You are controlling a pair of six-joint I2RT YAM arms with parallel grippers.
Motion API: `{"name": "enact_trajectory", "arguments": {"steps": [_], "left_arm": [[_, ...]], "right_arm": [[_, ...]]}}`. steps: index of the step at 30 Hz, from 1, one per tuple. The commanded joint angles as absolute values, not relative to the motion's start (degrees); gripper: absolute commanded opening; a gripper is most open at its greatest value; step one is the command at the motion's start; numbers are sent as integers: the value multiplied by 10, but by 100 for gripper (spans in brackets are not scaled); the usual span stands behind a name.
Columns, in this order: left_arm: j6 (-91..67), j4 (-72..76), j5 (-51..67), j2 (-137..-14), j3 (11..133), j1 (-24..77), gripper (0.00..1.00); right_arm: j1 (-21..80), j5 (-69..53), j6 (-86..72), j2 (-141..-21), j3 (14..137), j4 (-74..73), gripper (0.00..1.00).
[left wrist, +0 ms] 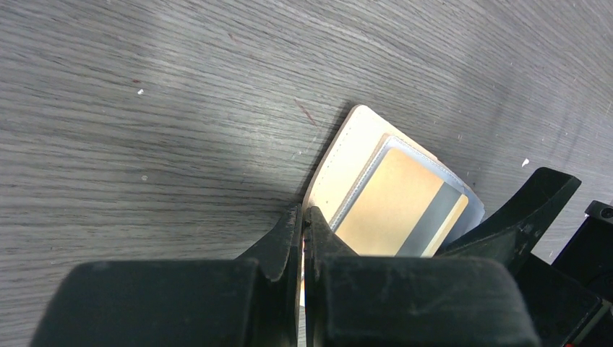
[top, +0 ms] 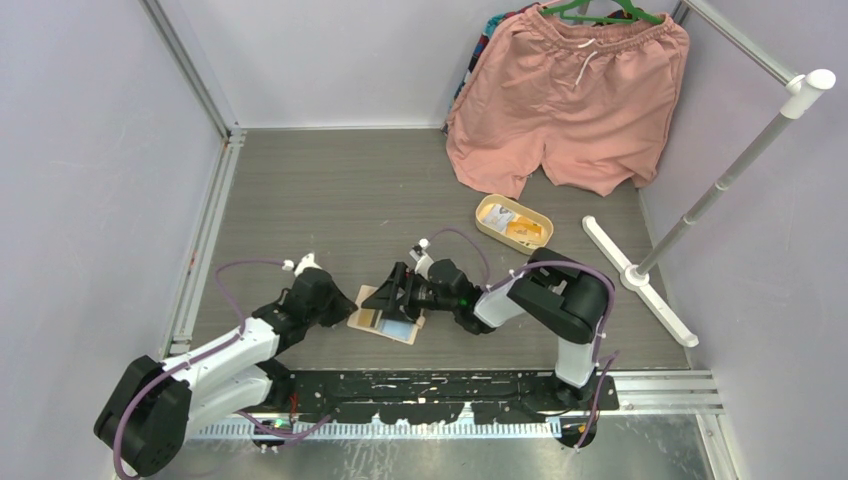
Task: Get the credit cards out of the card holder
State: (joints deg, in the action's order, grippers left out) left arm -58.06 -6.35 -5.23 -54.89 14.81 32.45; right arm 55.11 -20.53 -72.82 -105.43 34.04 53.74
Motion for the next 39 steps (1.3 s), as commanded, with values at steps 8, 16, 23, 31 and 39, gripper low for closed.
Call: {"name": "enact_trajectory", "arguments": {"steps": [8, 16, 23, 31, 39], "left_arm": [[-577, -92, -46, -557, 140, 328, 0], [-577, -91, -45, -559, 139, 328, 0], [-577, -89, -44, -563, 138, 327, 0], [-576, -89, -43, -563, 138, 328, 0], [-575, -87, -39, -568, 138, 328, 0]], "right_arm": [[536, -208, -725, -1002, 305, 581, 81], [534, -197, -719, -1001, 294, 552, 71], [523, -202, -725, -1015, 287, 562, 51], [521, -218, -753, -1054, 285, 621, 28], [518, -226, -763, -1074, 281, 653, 12]]}}
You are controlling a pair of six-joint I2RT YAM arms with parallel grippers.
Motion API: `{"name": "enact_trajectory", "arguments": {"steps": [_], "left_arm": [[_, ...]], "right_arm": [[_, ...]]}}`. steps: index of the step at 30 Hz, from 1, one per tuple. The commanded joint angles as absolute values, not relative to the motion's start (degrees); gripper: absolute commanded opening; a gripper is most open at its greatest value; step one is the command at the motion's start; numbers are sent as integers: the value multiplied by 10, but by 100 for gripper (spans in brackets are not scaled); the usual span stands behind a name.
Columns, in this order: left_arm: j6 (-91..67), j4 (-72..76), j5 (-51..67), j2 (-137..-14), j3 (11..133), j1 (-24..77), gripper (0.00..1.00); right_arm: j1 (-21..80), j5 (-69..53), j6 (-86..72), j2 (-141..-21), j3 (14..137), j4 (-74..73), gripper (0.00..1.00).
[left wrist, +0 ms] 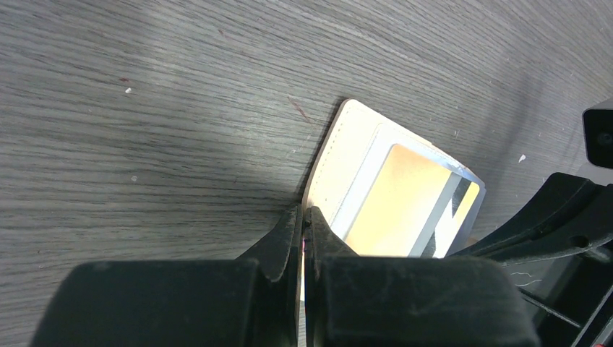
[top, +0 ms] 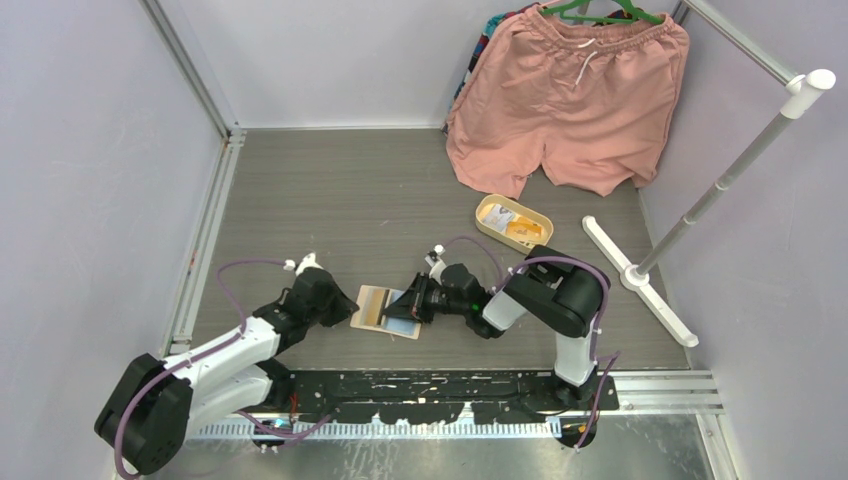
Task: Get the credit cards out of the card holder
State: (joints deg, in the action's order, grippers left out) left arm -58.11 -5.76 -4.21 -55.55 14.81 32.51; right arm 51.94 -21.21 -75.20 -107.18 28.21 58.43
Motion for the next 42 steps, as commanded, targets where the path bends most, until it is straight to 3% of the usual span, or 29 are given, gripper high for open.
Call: {"name": "enact_trajectory", "arguments": {"steps": [1, 6, 16, 22, 23, 26, 29, 35, 42], "left_arm": [[-574, -87, -39, -568, 138, 327, 0], [-574, -88, -39, -569, 140, 328, 0], [-573, -87, -40, -572, 141, 328, 0], [-572, -83, -40, -580, 146, 328, 0], [-572, -82, -40, -581, 147, 328, 0], [-572, -78, -39, -586, 148, 327, 0], [-572, -75, -37, -591, 149, 328, 0], [-571, -71, -36, -596, 150, 327, 0], [-570, -73, -37, -593, 149, 328, 0]], "right_arm": [[517, -226, -764, -1074, 279, 654, 11], [514, -230, -765, -1074, 273, 660, 1], [506, -237, -760, -1051, 240, 652, 1], [504, -232, -718, -1004, 226, 567, 1], [504, -227, -704, -987, 229, 540, 2], [504, -212, -667, -951, 247, 458, 36], [504, -193, -630, -915, 275, 381, 51], [504, -164, -592, -891, 332, 273, 57], [504, -153, -610, -919, 333, 289, 57]]}}
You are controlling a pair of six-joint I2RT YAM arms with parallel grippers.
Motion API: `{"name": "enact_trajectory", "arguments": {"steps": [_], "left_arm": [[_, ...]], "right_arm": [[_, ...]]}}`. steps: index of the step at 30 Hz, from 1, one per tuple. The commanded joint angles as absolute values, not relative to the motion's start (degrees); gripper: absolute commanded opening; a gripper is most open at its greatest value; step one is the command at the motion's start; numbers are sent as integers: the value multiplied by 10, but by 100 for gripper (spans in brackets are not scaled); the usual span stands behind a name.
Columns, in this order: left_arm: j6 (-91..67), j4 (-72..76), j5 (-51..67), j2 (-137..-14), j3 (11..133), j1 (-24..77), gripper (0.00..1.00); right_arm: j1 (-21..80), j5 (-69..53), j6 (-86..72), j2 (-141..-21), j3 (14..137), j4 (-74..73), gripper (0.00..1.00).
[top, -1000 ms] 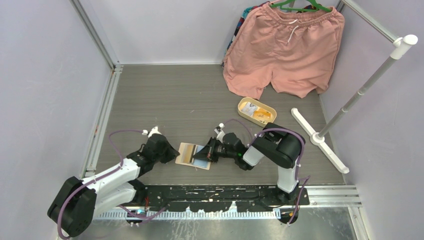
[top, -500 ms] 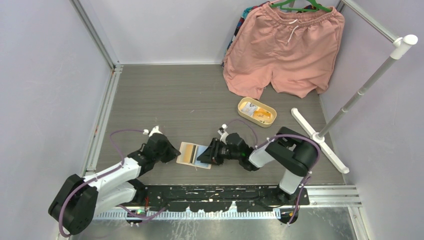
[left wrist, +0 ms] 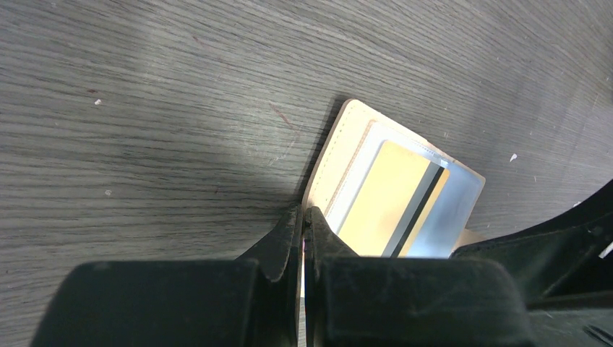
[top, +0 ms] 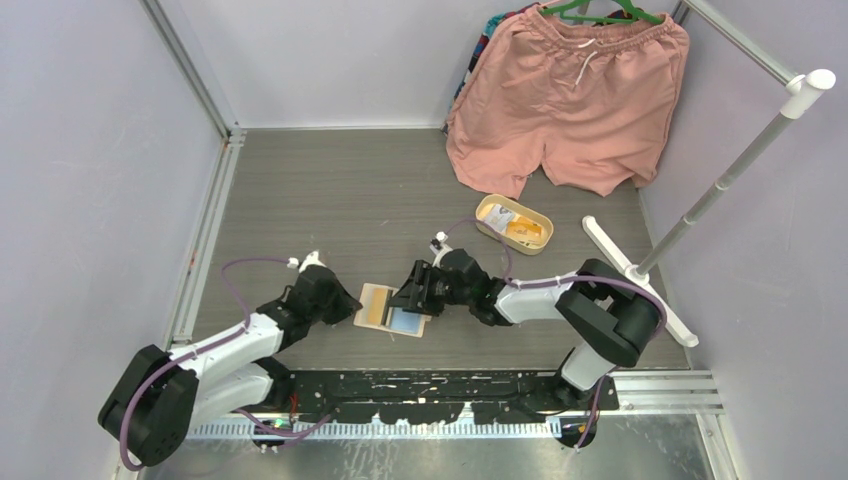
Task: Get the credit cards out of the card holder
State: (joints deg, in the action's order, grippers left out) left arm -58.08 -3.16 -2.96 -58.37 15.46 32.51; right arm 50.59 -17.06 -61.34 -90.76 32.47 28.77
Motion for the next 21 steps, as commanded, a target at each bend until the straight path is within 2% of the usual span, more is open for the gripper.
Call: {"name": "enact_trajectory", "arguments": {"steps": [1, 21], "left_arm": [[-570, -73, -37, -593, 148, 329, 0], [-573, -83, -42, -575, 134, 327, 0]], "right_arm": [[504, -152, -613, -923, 331, 295, 57], [523, -166, -689, -1033, 356, 435, 56]]}}
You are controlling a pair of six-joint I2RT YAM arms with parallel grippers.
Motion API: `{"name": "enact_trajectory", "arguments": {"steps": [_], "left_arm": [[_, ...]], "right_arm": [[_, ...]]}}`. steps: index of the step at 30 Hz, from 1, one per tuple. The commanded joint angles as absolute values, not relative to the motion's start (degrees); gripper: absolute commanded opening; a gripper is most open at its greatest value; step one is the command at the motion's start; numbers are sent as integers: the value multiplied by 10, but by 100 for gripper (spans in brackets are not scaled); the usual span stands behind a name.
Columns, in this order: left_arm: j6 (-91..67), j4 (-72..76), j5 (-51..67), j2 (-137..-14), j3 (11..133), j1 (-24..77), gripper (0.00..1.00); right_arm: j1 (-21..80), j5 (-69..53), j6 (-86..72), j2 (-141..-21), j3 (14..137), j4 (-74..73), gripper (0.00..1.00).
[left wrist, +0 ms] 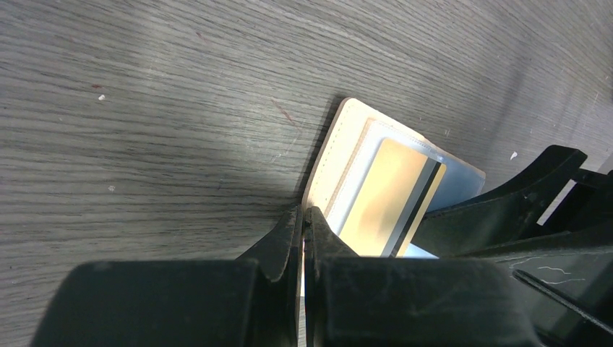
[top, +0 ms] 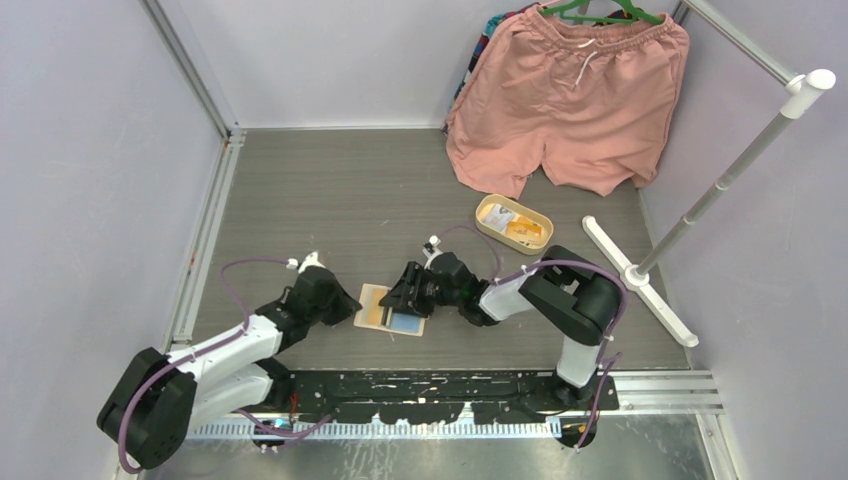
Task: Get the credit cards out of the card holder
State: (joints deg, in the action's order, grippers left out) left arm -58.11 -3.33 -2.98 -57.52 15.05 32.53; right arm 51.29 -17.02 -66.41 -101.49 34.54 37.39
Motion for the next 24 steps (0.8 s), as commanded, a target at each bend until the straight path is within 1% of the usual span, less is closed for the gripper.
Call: {"name": "enact_trajectory", "arguments": {"steps": [1, 9, 14, 24], "left_arm": [[-572, -83, -42, -576, 134, 327, 0], [-572, -86, -42, -572, 133, 328, 0], [-573, -86, -43, -572, 133, 328, 0], [-572, -83, -42, -579, 134, 328, 0]], "right_arm": [[525, -166, -695, -1040, 357, 448, 56], [532, -160, -744, -1081, 342, 560, 55], [533, -159, -755, -1085, 326, 624, 54], [533, -163, -773, -1086, 303, 731, 49]]}}
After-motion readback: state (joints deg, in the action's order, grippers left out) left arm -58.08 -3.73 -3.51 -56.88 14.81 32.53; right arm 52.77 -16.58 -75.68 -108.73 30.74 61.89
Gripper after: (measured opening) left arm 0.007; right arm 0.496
